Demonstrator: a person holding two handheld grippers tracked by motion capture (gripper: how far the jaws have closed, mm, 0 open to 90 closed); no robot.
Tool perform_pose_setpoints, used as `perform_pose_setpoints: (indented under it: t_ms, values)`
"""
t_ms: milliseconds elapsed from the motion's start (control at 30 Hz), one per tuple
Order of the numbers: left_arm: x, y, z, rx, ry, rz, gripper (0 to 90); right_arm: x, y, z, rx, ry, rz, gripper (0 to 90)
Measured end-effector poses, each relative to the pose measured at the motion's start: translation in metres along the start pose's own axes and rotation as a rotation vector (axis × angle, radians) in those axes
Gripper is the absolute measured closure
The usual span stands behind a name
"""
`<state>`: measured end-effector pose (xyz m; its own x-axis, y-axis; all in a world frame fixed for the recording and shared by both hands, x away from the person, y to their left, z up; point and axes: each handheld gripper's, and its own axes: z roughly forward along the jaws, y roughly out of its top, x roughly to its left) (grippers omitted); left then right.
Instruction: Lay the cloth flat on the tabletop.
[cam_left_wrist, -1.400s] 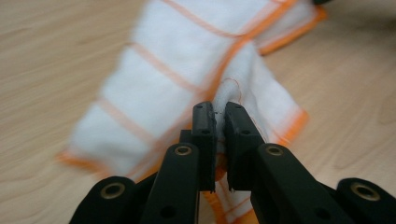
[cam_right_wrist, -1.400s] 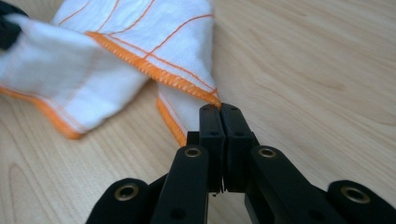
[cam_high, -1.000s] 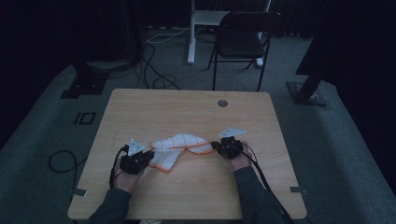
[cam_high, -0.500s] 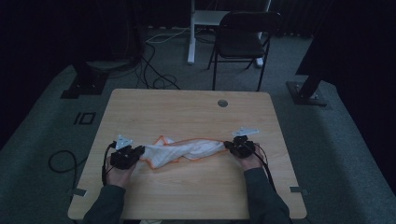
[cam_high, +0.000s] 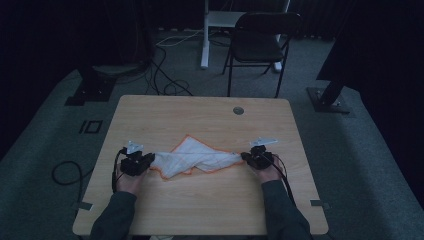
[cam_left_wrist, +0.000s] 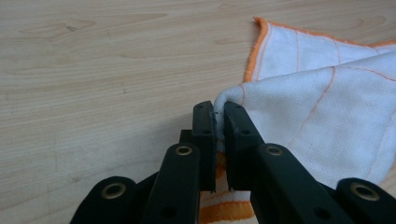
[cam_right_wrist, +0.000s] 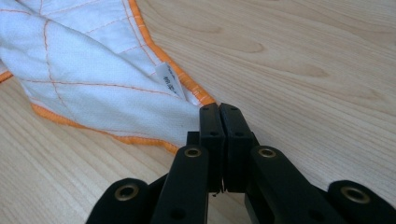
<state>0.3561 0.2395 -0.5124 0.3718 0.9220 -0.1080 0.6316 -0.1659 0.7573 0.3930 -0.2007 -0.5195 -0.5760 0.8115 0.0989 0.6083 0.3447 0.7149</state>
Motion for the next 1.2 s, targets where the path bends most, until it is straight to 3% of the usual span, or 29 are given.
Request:
perform_pose_setpoints:
  t_ms: [167, 367, 567, 667, 800, 967, 1200]
  values:
    - [0.004, 0.006, 0.01, -0.007, 0.026, -0.005, 83.3, 0.001, 0.003, 0.002, -0.005, -0.01, -0.001, 89.3]
    - [0.01, 0.006, 0.021, -0.005, 0.028, -0.018, 80.5, 0.001, 0.003, 0.008, -0.01, -0.016, 0.011, 89.1]
    - [0.009, 0.009, 0.018, -0.009, 0.019, -0.024, 72.5, 0.0, 0.003, 0.011, -0.014, -0.015, 0.024, 89.0]
    - [0.004, 0.013, 0.012, -0.019, 0.011, -0.003, 69.4, 0.0, 0.004, 0.01, -0.018, -0.015, 0.02, 88.9]
    - [-0.009, 0.02, -0.001, -0.056, -0.003, 0.035, 68.1, 0.001, 0.004, 0.011, -0.021, -0.016, 0.02, 88.9]
    - [-0.033, 0.023, -0.013, -0.081, -0.054, 0.096, 69.9, 0.001, 0.005, 0.011, -0.02, -0.017, 0.017, 88.9]
    - [-0.069, 0.011, -0.017, -0.067, -0.122, 0.176, 71.1, 0.002, 0.004, 0.011, -0.019, -0.014, 0.014, 88.9]
